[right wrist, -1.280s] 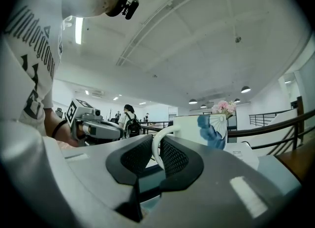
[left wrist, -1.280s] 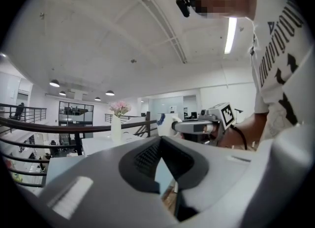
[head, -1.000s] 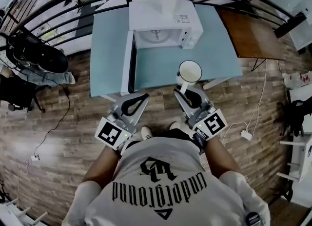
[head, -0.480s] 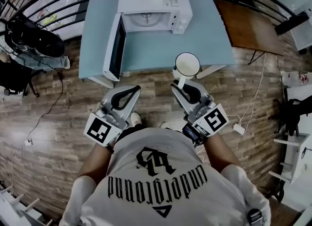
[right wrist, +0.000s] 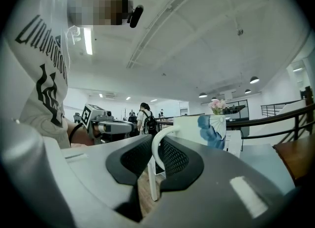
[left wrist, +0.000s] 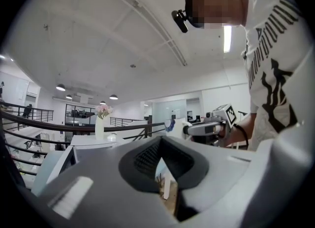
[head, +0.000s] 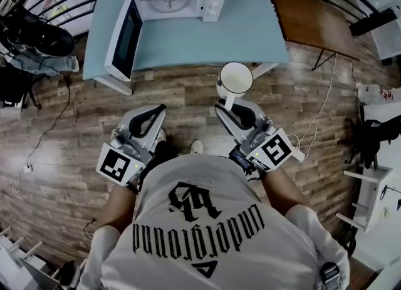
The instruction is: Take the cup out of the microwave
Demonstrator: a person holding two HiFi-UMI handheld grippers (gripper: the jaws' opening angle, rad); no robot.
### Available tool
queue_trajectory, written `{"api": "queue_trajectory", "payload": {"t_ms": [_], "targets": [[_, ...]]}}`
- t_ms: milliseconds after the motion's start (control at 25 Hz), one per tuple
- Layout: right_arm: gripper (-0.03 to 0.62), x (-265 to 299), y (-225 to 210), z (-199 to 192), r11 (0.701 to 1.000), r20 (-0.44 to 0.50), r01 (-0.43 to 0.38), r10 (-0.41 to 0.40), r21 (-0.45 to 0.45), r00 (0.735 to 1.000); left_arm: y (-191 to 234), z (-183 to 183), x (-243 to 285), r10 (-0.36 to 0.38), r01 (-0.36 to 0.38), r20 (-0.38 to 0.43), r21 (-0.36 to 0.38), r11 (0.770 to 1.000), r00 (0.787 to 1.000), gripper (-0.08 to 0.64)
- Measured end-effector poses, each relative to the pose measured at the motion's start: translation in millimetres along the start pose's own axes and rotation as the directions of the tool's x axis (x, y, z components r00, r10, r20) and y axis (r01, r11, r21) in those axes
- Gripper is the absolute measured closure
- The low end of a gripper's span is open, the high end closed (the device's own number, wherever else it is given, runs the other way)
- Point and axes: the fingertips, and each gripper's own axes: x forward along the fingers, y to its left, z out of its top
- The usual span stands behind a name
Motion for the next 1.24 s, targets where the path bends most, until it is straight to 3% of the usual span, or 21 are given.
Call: {"api": "queue_trajectory", "payload": {"t_ms": [520,1240], "targets": [[0.541,-38.1,35.0,-13.6,0.996,0.009,-0.087,0.087,0.030,0.996,-42.2,-4.2,5.5,0.025,-0.025,-0.004,0.019,1.000,1.000,0.510],[0.541,-46.9,32.8,-6.1,0.994,0.026,-0.111,0.111,-0.002,0.993,-55.7,-2.0,11.1,0.044,-0.044,0.004,-0.003,0.999,0.999,0.509]]}}
